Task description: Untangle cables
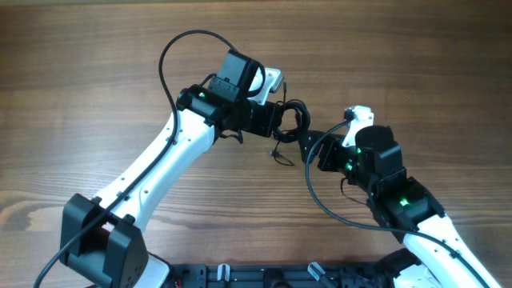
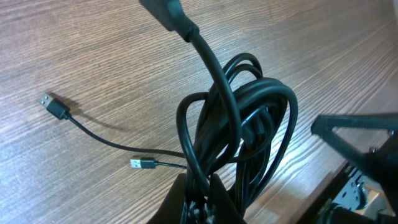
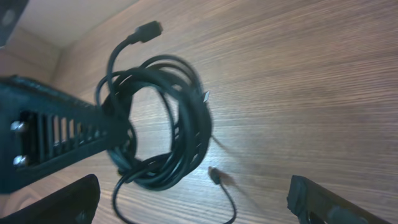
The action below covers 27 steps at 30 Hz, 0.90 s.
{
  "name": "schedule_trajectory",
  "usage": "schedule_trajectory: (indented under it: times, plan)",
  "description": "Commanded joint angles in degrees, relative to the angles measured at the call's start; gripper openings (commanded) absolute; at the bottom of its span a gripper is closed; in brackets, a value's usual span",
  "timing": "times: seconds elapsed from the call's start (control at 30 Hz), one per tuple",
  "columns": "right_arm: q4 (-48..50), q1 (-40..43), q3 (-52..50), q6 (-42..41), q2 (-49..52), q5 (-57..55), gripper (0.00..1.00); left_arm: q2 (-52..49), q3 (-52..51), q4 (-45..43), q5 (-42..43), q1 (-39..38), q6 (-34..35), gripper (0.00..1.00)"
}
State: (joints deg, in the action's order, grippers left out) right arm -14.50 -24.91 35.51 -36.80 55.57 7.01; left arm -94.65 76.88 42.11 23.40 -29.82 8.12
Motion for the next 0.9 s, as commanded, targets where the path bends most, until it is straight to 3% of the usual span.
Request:
schedule_trajectory:
  times: [0.0,0.13,0.27,0.43,0.5,0.57,0.7,0.83,0.87]
  plan:
    - [0.35,2.69,0.59,1.25,0.59,-0.46,0.96,0.79,0.70,-0.09,0.11,0.33,-3.61,0.04]
    - [0.35,3.61,0.59,2.25,1.16,6.25,0.95,0.79,0.70,-0.09,5.70,0.33,-9.64,0.04]
    - [0.52,3.61,0.59,3.13,2.58,13.73,0.94,0.79,0.70,-0.04,5.97,0.33,-11.13,0.04]
    - [0.61,3.61,0.59,11.96,6.58,17.38,0.83,0.79,0.70,2.58,9.57,0.33,-20.76,0.04]
    - [1.14,3.61,0.59,13.31,7.87,19.37,0.74,0.79,0.70,4.17,10.64,0.33,-23.93,0.04]
    - [2.64,3.61,0.59,14.40,8.72,22.53,0.57,0.79,0.70,5.62,10.60,0.35,-25.94,0.04]
    - [4.68,3.61,0.59,14.32,8.72,22.67,0.38,0.81,0.70,5.49,10.62,0.37,-25.94,0.04]
    - [5.01,3.61,0.59,14.05,8.72,22.64,0.08,0.79,0.70,5.31,10.38,0.39,-27.04,0.04]
    - [5.05,3.61,0.59,13.73,8.72,22.60,0.04,0.79,0.70,5.20,10.25,0.39,-27.02,0.08]
